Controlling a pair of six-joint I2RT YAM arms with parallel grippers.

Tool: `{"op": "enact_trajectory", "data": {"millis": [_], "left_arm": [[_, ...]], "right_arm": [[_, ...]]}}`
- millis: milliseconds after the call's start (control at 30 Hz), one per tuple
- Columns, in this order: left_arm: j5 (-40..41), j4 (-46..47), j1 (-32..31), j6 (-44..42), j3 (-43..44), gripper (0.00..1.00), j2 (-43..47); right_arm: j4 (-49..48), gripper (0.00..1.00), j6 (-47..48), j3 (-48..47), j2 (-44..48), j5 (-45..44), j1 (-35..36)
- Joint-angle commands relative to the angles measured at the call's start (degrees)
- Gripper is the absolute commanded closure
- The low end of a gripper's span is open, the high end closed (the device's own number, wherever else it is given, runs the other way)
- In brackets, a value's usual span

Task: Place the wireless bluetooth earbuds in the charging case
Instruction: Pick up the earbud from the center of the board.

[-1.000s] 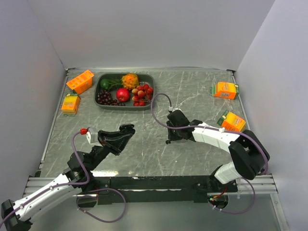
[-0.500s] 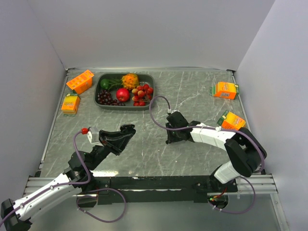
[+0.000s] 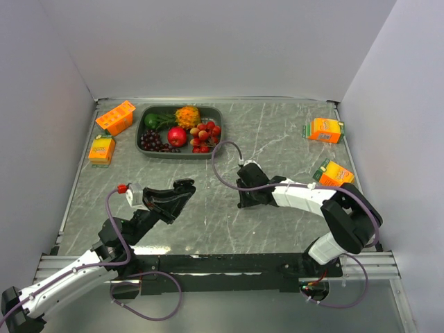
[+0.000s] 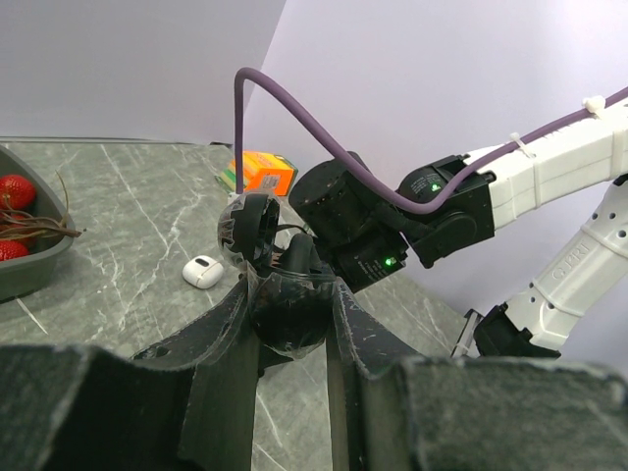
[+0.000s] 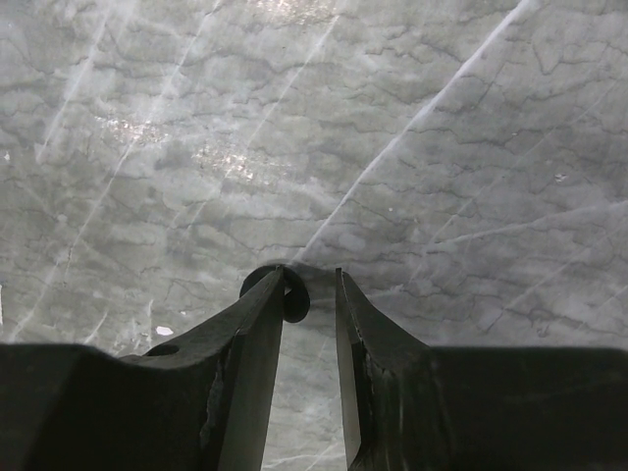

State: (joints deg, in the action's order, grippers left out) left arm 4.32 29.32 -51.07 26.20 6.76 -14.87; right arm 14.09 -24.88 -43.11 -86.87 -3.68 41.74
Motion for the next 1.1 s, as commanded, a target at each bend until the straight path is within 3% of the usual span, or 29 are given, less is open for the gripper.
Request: {"op": "enact_trajectory", "data": {"millis": [0,400,533,1067], "left_arm": [[-0.5,2.6,0.2,0.0,0.8,0.99,0.0],[-0.5,2.3,0.1,0.3,0.4,0.99,0.9],[-0.6,2.2,0.1,0.3,0.4,0.99,1.0],[-0.5,2.6,0.1,0.0,0.8,0.99,0.1]], "right_arm": [[-0.6,0.65,-1.3,1.5,-0.2,1.8,2.0],[-1.2,0.81,-3.9,3.5,0.3,1.9,4.5],[-0.8,1.0,-4.4,3.5,0.3,1.6,4.7],[3.8,1.0,-6.1,1.6,12.0,-9.2,4.8]]}}
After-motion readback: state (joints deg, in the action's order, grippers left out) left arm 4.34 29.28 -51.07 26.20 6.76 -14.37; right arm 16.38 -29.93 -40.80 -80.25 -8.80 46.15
